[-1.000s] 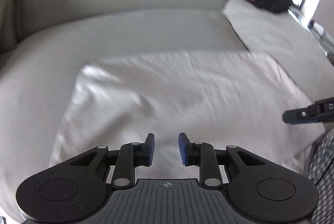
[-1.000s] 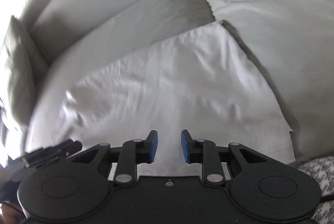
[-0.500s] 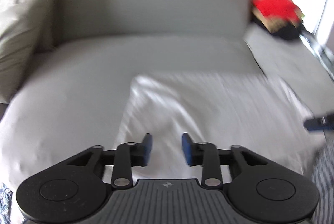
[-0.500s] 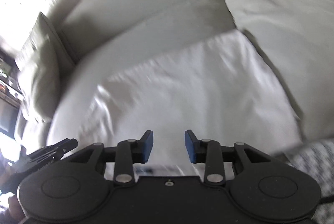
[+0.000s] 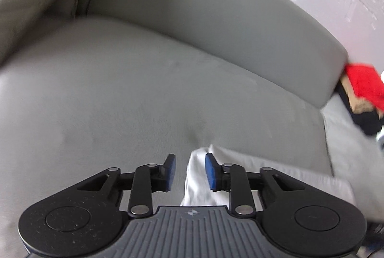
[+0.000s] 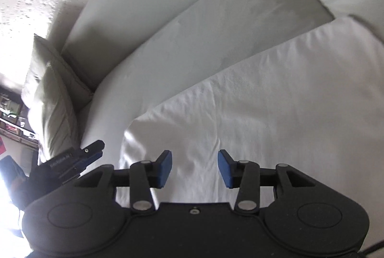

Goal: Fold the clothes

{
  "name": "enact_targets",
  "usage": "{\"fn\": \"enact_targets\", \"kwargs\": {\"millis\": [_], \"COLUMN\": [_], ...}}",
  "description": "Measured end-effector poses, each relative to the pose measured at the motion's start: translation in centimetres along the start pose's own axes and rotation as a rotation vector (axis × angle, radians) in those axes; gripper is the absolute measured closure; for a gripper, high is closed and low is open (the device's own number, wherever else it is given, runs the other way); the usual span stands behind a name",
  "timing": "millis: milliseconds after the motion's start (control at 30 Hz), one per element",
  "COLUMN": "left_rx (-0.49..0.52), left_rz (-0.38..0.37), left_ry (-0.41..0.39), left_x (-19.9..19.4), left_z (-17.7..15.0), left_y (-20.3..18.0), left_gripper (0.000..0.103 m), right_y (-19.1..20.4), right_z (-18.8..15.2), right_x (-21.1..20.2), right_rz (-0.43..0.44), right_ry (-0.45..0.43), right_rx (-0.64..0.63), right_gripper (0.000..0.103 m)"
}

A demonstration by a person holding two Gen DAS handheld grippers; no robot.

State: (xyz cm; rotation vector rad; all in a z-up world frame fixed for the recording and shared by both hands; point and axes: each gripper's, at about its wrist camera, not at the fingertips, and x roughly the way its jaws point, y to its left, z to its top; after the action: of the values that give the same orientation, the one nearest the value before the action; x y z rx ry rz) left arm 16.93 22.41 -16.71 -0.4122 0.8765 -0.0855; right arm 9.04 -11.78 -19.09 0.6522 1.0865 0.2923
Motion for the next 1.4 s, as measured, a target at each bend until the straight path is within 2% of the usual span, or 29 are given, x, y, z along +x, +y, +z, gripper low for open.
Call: {"fn": "enact_targets", "kwargs": {"millis": [133,300,500,733,867,1067,1200,1267,1300,1400], "left_rx": [-0.195,-0.325,-0.392,-0.405,-0.387,-0.438,-0.516,-0.536,-0.539,-0.533], "left_rz": [-0.122,-0.211,-0.27,-0.417,-0.447,-0.432,-0.454,-0.452,-0.439,-0.377], "left_ry": [0.094,0.127,0.191,0.207,0.191,0.302,0.278,0.262,0.253,0.214], "left_x": [3.0,4.4,6.1,6.6,6.9,9.7,10.5,10.8,10.7,10.1], "left_z": [0.5,1.1,1.0,1.1,1.1,0.8,0.8,0.6,0.5,0.6], "left_y": [3.6,5.4,6.3,6.1,5.9,5.6,5.8,5.9,6.0,5.9], "left_gripper": [0.083,0.083,0.081,0.087,0.087,0.089,0.091,0.096,0.1,0.101], "right_y": [-0.5,-1.2,-1.5,-1.4,-1.5,-1.1,-0.8,-0.7,-0.7,-0.6], "right_z": [0.1,-0.1,-0.3,-0.4,-0.4,-0.5,-0.6,-0.5,-0.5,-0.4], "right_x": [1.5,1.4,1.2,1.3,1.3,1.3,1.4,1.4,1.4,1.4], "right_rz": [-0.029,-0.002,0.009,0.008,0.01,0.002,-0.005,-0.007,-0.008,-0.008], "right_ry": [0.012,0.003,-0.005,-0.009,-0.009,-0.01,-0.012,-0.013,-0.013,-0.012], "right_rx": [0.012,0.038,0.053,0.05,0.046,0.017,0.002,-0.003,-0.004,-0.004], "right_gripper": [0.063,0.062,0.062,0.06,0.059,0.055,0.054,0.054,0.054,0.054]}}
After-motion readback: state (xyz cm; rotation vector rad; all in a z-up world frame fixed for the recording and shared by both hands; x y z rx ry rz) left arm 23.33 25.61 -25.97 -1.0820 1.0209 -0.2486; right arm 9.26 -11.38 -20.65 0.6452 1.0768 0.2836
